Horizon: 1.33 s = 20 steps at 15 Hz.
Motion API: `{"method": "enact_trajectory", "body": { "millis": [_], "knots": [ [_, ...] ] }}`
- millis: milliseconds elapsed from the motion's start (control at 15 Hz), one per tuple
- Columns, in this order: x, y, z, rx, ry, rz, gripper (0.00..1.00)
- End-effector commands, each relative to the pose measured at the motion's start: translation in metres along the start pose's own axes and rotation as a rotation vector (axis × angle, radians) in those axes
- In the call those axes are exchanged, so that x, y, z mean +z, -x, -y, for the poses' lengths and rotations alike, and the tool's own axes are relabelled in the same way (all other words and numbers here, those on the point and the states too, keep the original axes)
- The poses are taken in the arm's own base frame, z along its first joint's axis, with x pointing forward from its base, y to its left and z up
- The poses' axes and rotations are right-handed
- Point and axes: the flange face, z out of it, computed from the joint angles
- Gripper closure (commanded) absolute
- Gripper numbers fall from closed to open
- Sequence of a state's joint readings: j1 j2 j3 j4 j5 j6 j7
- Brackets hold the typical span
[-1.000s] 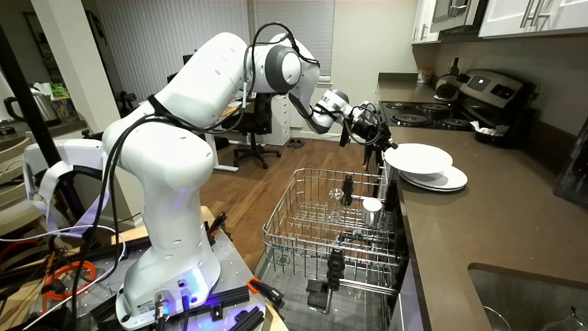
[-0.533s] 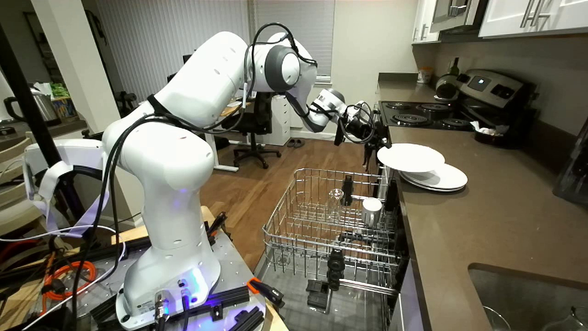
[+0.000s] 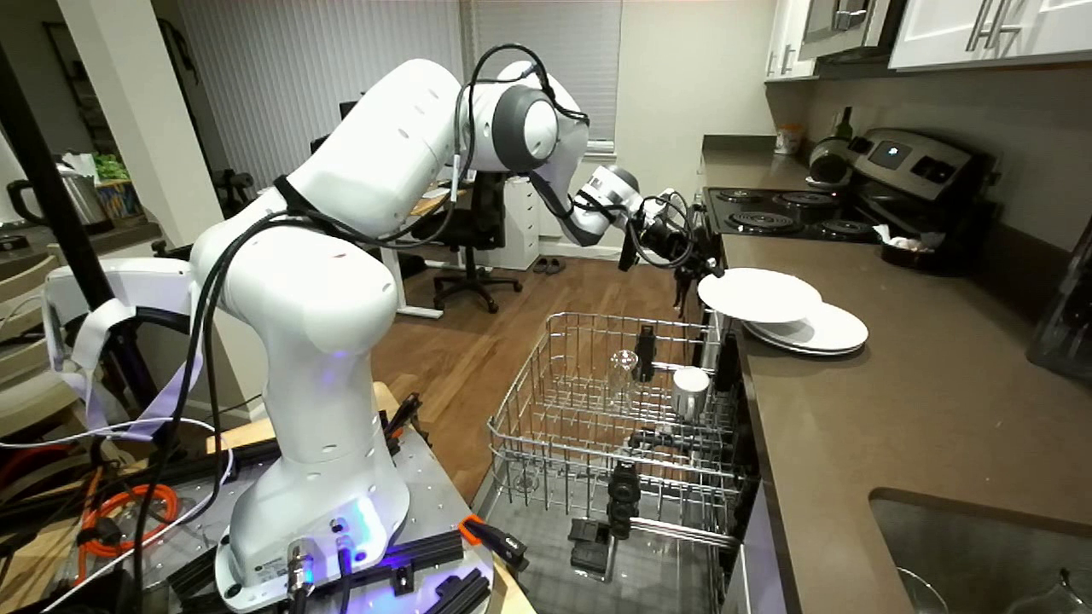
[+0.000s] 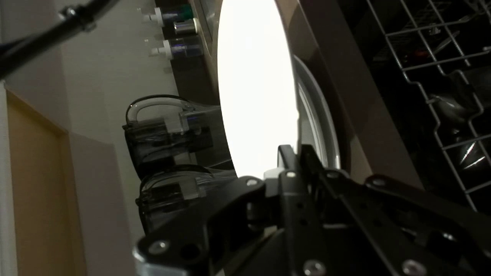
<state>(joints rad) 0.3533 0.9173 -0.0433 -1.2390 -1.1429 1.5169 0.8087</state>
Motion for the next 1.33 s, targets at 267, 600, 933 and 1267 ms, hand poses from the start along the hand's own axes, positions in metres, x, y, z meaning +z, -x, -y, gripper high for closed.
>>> {"method": "enact_trajectory", "body": {
  "millis": [267,600,933,1267],
  "knots": [
    [-0.023,0.026,0.001,-0.042,-0.015,-0.011,0.94],
    [-0.033,0.066,0.000,-0.024,0.009,-0.023,0.94],
    [-0.049,0.128,-0.006,0.017,0.011,-0.047,0.94],
    [-0.062,0.193,-0.025,-0.017,-0.041,-0.058,0.94]
  ]
}}
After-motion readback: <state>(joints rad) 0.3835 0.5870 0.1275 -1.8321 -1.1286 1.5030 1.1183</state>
